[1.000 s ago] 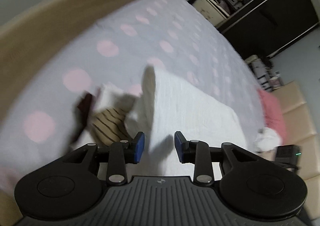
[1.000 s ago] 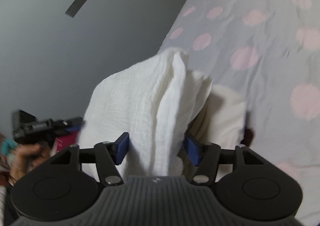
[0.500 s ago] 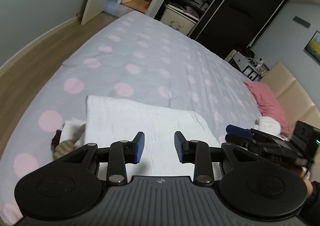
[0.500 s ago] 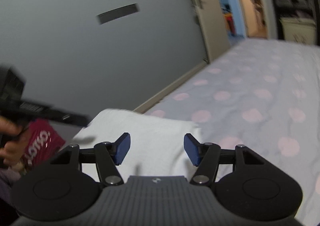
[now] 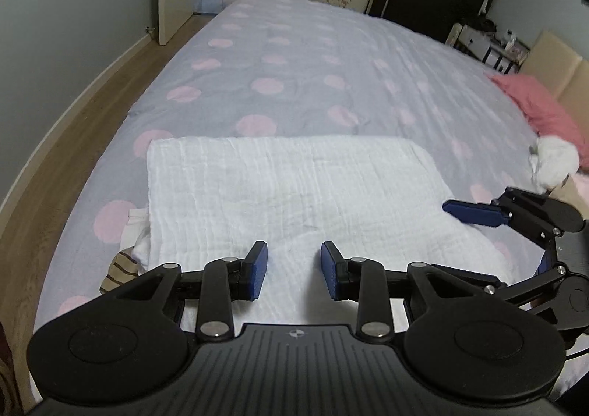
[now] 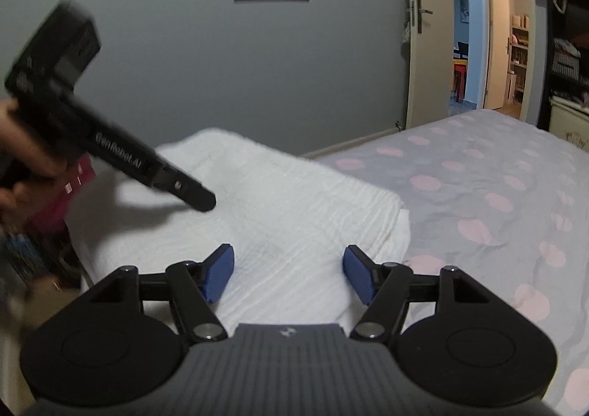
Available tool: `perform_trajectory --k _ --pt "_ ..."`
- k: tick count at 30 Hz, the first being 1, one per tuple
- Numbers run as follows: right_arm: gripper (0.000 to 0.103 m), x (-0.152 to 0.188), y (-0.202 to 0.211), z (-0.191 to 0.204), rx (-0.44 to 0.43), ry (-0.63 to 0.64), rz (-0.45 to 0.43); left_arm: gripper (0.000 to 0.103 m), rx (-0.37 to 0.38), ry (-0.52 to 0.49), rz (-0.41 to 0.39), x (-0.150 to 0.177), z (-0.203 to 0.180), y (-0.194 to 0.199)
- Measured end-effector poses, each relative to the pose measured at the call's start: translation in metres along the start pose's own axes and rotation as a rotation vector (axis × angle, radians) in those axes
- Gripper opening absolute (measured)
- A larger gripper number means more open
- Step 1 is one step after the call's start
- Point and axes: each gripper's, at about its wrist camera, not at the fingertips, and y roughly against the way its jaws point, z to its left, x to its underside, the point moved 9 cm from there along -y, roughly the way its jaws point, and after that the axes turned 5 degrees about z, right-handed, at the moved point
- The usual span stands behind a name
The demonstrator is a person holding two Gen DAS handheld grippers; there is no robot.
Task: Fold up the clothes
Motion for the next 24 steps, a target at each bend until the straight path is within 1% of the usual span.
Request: perform_trajectory --k 4,6,8,11,13,17,19,21,22,23,24 --pt "0.069 -0.002 0.024 0.001 -0.035 0.001 -0.029 0.030 -0.011 -0.011 -0.037 0.006 0.006 0.020" --pt "0.069 0.006 0.033 0.006 -0.059 0.021 -0.015 0.030 -0.026 -0.021 -0.035 0.014 0.010 0.024" --pt "0.069 0.017 0.034 0.010 -0.071 0.052 0.020 0.030 -0.030 -0.025 -0.024 0.022 0.015 0.025" --pt "0.070 0.040 0.026 0.017 -0.055 0.096 0.112 0.030 -0.031 -0.027 -0.004 0.035 0.021 0.026" --pt "0.069 0.047 0.022 0.019 -0.058 0.094 0.137 0.030 -0.013 -0.007 -0.008 0.038 0.025 0.026" --pt "0.070 0.035 0.033 0.019 -0.061 0.069 0.112 0.030 0.022 0.054 -0.040 0.034 0.028 0.032" --pt "0.074 0.025 0.042 0.017 -0.060 0.046 0.083 0.030 0.017 0.084 -0.065 0.031 0.027 0.040" --pt "0.077 0.015 0.049 0.015 -0.060 0.022 0.066 0.035 -0.021 0.100 -0.073 0.033 0.022 0.049" --pt "0.079 0.010 0.050 0.014 -0.056 0.017 0.063 0.047 -0.040 0.108 -0.077 0.034 0.020 0.053" --pt "0.080 0.006 0.052 0.013 -0.051 0.013 0.064 0.052 -0.059 0.117 -0.081 0.035 0.017 0.058" --pt "0.082 0.002 0.055 0.013 -0.045 0.008 0.066 0.052 -0.078 0.125 -0.085 0.035 0.015 0.062"
